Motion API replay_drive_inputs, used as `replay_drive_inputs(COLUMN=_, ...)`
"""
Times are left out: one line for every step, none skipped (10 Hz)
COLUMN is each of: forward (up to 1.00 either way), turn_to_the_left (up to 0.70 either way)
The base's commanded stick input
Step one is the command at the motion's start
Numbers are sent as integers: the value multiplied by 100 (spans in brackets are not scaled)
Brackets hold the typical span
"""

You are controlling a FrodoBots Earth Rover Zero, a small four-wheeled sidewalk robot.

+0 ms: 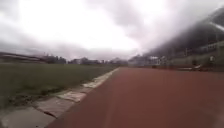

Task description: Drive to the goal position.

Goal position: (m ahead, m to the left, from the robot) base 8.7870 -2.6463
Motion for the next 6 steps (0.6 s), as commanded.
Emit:
replay_drive_inputs(forward=70, turn_to_the_left=0)
replay_drive_inputs(forward=70, turn_to_the_left=0)
replay_drive_inputs(forward=70, turn_to_the_left=0)
replay_drive_inputs(forward=70, turn_to_the_left=0)
replay_drive_inputs(forward=70, turn_to_the_left=0)
replay_drive_inputs(forward=70, turn_to_the_left=0)
